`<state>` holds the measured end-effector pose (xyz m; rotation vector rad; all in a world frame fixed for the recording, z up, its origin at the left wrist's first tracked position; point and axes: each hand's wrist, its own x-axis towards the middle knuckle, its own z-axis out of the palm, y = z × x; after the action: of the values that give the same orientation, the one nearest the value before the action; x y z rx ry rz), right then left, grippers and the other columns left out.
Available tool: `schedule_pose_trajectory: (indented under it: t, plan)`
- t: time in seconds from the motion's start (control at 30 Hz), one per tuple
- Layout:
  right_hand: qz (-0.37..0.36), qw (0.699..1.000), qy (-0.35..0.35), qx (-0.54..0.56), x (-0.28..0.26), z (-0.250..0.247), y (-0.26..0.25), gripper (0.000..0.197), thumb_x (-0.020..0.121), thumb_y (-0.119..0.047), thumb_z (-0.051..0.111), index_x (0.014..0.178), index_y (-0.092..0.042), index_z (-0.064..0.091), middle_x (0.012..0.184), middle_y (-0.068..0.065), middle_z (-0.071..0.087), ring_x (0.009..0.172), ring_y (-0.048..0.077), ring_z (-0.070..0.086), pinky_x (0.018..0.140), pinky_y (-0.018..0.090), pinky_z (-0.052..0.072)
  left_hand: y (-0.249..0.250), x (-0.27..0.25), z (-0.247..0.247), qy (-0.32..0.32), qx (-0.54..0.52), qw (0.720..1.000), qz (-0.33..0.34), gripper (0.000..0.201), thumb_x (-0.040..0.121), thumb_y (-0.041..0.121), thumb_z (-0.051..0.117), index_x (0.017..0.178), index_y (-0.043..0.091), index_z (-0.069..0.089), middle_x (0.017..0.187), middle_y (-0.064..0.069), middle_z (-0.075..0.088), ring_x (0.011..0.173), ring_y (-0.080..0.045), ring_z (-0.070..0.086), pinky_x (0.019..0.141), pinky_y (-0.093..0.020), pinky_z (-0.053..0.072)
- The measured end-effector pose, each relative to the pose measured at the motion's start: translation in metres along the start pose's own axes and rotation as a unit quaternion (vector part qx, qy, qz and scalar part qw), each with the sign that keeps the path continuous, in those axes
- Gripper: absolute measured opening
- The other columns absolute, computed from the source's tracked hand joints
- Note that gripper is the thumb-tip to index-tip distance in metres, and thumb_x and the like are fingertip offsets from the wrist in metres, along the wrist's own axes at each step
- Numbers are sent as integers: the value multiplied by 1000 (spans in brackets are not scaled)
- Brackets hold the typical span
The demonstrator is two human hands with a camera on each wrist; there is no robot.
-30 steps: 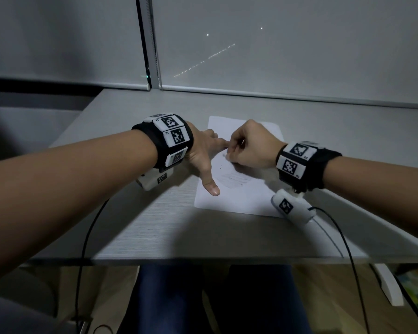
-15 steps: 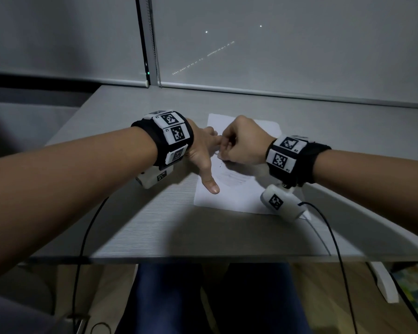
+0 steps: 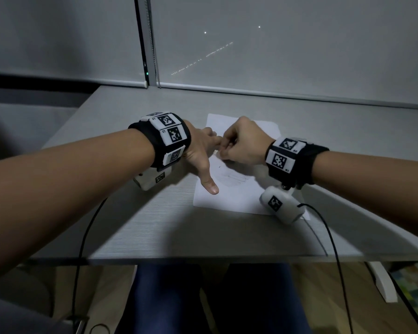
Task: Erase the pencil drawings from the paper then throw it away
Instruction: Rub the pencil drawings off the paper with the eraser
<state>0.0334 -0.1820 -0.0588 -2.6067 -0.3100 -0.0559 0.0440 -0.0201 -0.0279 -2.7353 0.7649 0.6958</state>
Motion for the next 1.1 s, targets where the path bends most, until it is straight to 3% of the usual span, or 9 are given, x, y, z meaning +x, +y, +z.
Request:
schedule_pose_trajectory:
  t: [0.17, 0.33, 0.5, 0.6, 0.67, 0.83, 0.9, 1.0, 1.1]
  plan:
    - [47, 997, 21, -49, 2, -29, 35, 13, 77, -21, 86, 67, -14, 80, 60, -4, 71, 55, 9, 61, 58, 22, 49, 0, -1, -2, 0, 4, 1000, 1, 153, 55, 83, 86, 170, 39, -5, 177, -4, 6, 163, -31, 13, 124, -61, 29]
    - [15, 998, 17, -58, -4, -31, 40, 11, 81, -21, 84, 72, -17, 79, 67, -1, 74, 62, 14, 66, 68, 28, 59, 5, 10, -7, 38, 54, 996, 65, 168, 32, 100, 75, 169, 24, 13, 167, 0, 21, 156, -28, 28, 122, -56, 37]
    - [-35, 998, -23, -46, -16, -30, 33, 5, 81, -13, 83, 77, -14, 80, 61, -6, 71, 56, 6, 63, 64, 18, 52, 8, 10, -9, 15, 30, 998, 61, 152, 48, 81, 91, 168, 34, 11, 162, 4, 27, 153, -24, 30, 120, -56, 39]
    - [-72, 993, -77, -46, -25, -29, 25, 2, 80, -13, 83, 79, -13, 81, 62, -4, 73, 53, 0, 63, 57, 8, 46, 14, 9, -13, 12, 39, 998, 57, 140, 53, 73, 94, 165, 33, 19, 156, 1, 31, 147, -25, 37, 112, -50, 46]
    - [-68, 994, -67, -55, -24, -29, 25, 2, 80, -12, 82, 79, -14, 82, 60, -6, 71, 52, -3, 61, 56, 6, 44, 17, 10, -14, 11, 40, 997, 60, 136, 58, 66, 96, 165, 31, 20, 156, -1, 32, 147, -26, 36, 110, -48, 45]
    - [-8, 998, -1, -65, -7, -32, 31, 6, 79, -14, 81, 73, -14, 81, 62, -4, 71, 56, 10, 62, 62, 26, 57, 18, 10, -12, -5, 48, 997, 56, 151, 63, 64, 94, 170, 33, -7, 174, -5, 10, 161, -24, 12, 126, -51, 29]
    - [-17, 998, -5, -56, -13, -29, 28, 6, 79, -12, 80, 73, -12, 80, 63, -4, 71, 54, 5, 60, 61, 24, 55, 19, 12, -13, -7, 50, 997, 55, 149, 62, 64, 95, 170, 32, -3, 173, -5, 13, 160, -23, 14, 124, -51, 31]
    - [-53, 997, -40, -44, -30, -23, 19, 6, 79, -13, 83, 74, -13, 80, 58, -11, 65, 49, -2, 58, 55, 9, 45, 21, 10, -14, -10, 41, 998, 37, 141, 59, 62, 97, 168, 32, 12, 164, -1, 23, 155, -25, 26, 112, -50, 41]
    - [-57, 996, -60, -36, -36, -23, 19, 6, 80, -16, 84, 75, -15, 81, 53, -12, 66, 51, -1, 60, 56, 9, 47, 24, 8, -14, -8, 39, 999, 25, 141, 57, 61, 98, 167, 31, 16, 160, 0, 27, 151, -26, 33, 108, -50, 45]
